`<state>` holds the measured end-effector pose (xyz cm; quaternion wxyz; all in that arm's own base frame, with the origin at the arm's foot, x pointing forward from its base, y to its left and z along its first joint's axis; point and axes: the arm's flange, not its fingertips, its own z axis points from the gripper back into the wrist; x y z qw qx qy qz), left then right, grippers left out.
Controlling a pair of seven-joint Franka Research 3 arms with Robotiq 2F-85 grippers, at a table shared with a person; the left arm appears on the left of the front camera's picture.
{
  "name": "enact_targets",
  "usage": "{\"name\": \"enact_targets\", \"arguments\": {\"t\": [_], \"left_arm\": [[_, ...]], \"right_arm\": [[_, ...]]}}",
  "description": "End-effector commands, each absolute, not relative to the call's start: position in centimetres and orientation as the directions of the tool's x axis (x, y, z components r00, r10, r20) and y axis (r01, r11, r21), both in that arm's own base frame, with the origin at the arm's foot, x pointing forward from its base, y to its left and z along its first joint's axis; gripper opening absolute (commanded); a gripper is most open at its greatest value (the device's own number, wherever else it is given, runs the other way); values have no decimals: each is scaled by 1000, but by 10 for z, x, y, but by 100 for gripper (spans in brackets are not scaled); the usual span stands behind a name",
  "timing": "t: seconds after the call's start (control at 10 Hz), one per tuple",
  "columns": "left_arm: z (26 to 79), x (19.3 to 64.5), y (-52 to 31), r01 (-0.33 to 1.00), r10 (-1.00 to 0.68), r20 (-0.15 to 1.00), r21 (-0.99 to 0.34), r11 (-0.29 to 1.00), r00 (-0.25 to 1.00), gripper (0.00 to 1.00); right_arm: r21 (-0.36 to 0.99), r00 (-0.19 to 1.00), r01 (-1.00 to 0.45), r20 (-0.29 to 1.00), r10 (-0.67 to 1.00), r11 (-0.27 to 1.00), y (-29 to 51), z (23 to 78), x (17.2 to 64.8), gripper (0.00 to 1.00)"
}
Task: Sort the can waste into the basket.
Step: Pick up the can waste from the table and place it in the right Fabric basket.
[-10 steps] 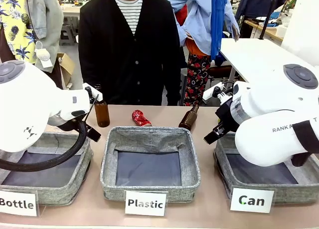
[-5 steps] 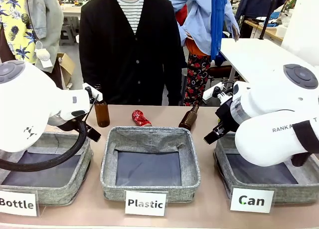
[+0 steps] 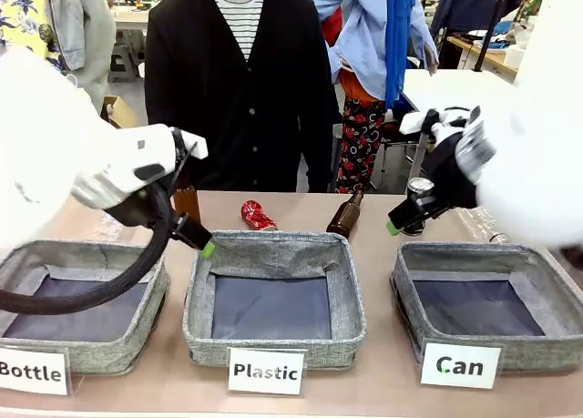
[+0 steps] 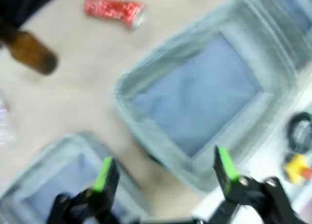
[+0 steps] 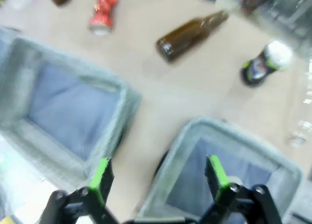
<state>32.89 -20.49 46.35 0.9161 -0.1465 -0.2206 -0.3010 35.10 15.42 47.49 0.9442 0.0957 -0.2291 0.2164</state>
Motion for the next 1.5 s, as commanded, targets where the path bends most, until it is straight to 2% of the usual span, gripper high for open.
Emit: {"name": "enact_targets", "arguments": {"t": [0.0,0.1,0.2,0.3,0.4,0.5,0.7,0.8,0.9,1.1,1.2,1.3,1.4], "left_arm": [[516,300,-152,643,-443,508,-333,690,739,100],[529,291,-120,628,-373,544,-417,657,752,100],[538,291,-84,635,-347,558,-479,606,754,100],[540,297,-39,585,-253,559,-561,585,790,100],[531,305,14,500,-121,533,-658,564,838,100],[516,320,71,384,33,460,-777,500,887,100],[473,321,109,274,293,369,-908,318,882,100],[452,306,107,283,374,355,-930,235,857,100],[438,294,99,272,458,334,-942,197,824,100],[432,277,63,187,579,279,-959,214,766,100],[431,277,43,96,633,283,-945,313,721,100],[453,339,145,195,543,258,-966,171,800,100],[453,339,145,195,543,258,-966,171,800,100]], "right_arm": [[384,873,-454,371,316,804,115,518,332,100],[531,886,-454,351,303,715,83,527,327,100],[628,895,-443,353,273,640,53,530,324,100],[714,913,-403,361,192,573,15,526,321,100],[796,931,-352,350,100,491,-25,515,316,100],[860,939,-301,342,-26,412,-69,498,311,100],[928,916,-250,319,-243,276,-130,467,300,100],[945,891,-224,298,-342,238,-151,452,297,100],[956,877,-194,270,-398,220,-168,439,297,100],[966,790,-44,191,-583,256,-191,422,294,100],[966,871,-125,217,-441,227,-191,431,288,100],[966,871,-125,217,-441,227,-191,431,288,100],[966,871,-125,217,-441,227,-191,431,288,100]]}}
